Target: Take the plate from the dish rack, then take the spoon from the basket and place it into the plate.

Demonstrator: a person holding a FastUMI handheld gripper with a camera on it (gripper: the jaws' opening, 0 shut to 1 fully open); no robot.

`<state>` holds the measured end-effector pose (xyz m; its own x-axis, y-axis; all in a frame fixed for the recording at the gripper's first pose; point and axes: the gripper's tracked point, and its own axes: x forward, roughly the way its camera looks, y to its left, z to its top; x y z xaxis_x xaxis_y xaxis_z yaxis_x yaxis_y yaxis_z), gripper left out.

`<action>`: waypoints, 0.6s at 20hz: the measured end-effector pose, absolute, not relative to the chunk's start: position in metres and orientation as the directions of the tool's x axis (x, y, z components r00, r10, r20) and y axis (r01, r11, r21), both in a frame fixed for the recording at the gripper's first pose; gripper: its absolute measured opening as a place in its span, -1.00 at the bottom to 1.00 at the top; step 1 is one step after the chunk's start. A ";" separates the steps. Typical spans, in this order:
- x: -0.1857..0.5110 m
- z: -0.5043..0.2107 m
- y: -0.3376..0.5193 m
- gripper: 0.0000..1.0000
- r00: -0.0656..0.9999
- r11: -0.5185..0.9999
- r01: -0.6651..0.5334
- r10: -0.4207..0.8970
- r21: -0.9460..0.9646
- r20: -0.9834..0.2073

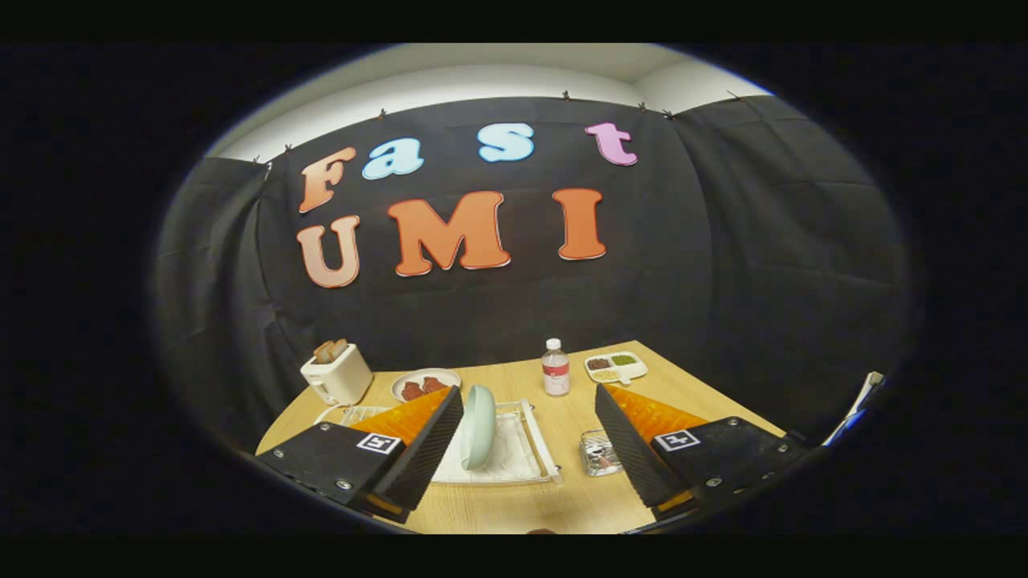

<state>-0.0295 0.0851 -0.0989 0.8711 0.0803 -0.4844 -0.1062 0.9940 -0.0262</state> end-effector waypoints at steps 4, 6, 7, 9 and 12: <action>-0.028 -0.131 0.105 0.97 0.822 0.991 -0.133 0.106 -0.008 -0.560; -0.027 -0.146 0.111 0.97 0.800 0.990 -0.141 0.111 -0.005 -0.590; -0.024 -0.154 0.116 0.97 0.790 0.989 -0.147 0.114 -0.006 -0.602; -0.015 -0.172 0.124 0.97 0.764 0.987 -0.158 0.114 -0.013 -0.635; 0.000 -0.197 0.130 0.98 0.725 0.986 -0.163 0.102 -0.025 -0.682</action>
<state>-0.0002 0.1297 -0.1972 0.7245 0.1023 -0.6816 -0.1625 0.9864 -0.0247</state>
